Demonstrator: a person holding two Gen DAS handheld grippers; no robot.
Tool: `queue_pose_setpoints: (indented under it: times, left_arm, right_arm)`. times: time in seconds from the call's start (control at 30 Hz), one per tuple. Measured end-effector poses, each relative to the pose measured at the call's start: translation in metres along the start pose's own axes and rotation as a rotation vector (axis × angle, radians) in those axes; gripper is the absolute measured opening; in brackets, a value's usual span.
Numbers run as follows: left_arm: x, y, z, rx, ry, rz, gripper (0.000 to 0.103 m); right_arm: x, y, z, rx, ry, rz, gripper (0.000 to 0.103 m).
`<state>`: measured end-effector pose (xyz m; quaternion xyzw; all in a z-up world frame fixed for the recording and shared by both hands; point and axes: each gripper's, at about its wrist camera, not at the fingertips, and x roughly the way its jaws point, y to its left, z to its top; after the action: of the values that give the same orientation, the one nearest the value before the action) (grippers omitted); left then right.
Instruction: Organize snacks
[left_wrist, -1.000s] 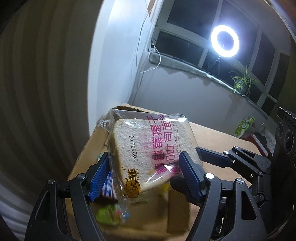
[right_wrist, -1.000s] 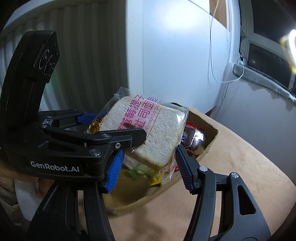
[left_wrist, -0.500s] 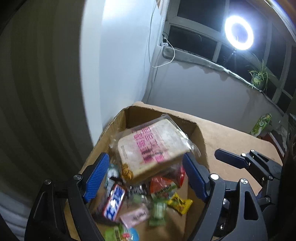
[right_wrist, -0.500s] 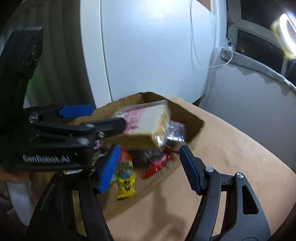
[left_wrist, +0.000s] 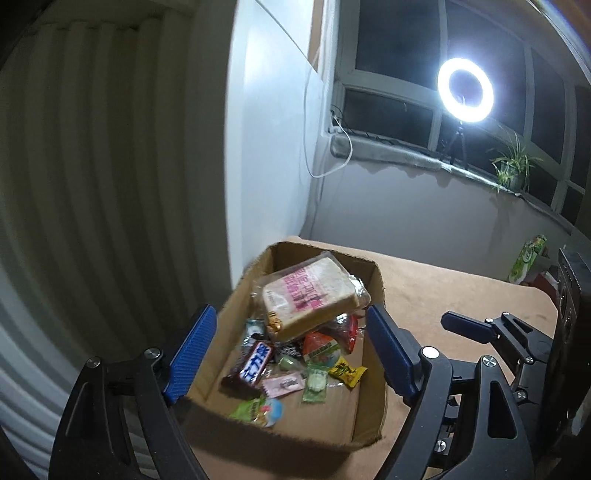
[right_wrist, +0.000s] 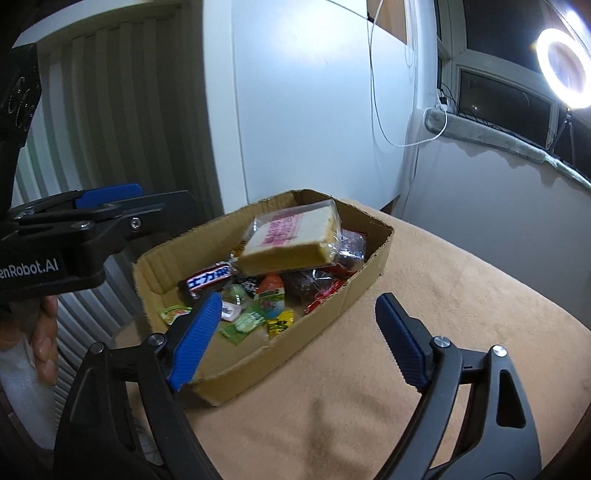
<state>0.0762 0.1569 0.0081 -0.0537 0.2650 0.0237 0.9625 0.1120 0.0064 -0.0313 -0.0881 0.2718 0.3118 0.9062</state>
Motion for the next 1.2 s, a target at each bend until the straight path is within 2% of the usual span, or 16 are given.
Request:
queue_pose_setpoints:
  times: [0.1, 0.23, 0.27, 0.47, 0.53, 0.7, 0.8, 1.07, 1.2]
  left_arm:
    - [-0.005, 0.0, 0.0, -0.005, -0.008, 0.012, 0.084]
    - [-0.015, -0.005, -0.003, 0.002, -0.015, 0.023, 0.084]
    - [-0.017, -0.006, -0.004, 0.004, -0.019, 0.022, 0.084]
    - [-0.029, -0.026, -0.009, 0.036, -0.037, -0.017, 0.086]
    - [-0.033, -0.038, -0.011, 0.047, -0.044, -0.039, 0.09]
    - [-0.039, -0.072, -0.016, 0.091, -0.042, -0.096, 0.09]
    - [-0.041, -0.09, -0.019, 0.115, -0.041, -0.114, 0.103]
    - [-0.043, -0.133, -0.025, 0.163, -0.023, -0.162, 0.103]
    - [-0.047, -0.154, -0.03, 0.205, -0.038, -0.15, 0.103]
  right_arm:
    - [-0.008, 0.007, 0.001, -0.004, -0.011, -0.005, 0.098]
    - [-0.023, 0.014, -0.002, -0.012, -0.024, -0.024, 0.099]
    - [-0.026, 0.015, -0.003, -0.014, -0.026, -0.034, 0.102]
    - [-0.057, 0.005, -0.018, -0.002, -0.04, -0.134, 0.103]
    - [-0.069, -0.004, -0.027, 0.014, -0.035, -0.17, 0.103]
    - [-0.095, -0.029, -0.047, 0.072, -0.02, -0.253, 0.103]
    - [-0.112, -0.048, -0.055, 0.115, -0.028, -0.302, 0.103]
    - [-0.158, -0.091, -0.067, 0.197, -0.077, -0.385, 0.103]
    - [-0.175, -0.105, -0.071, 0.225, -0.101, -0.408, 0.103]
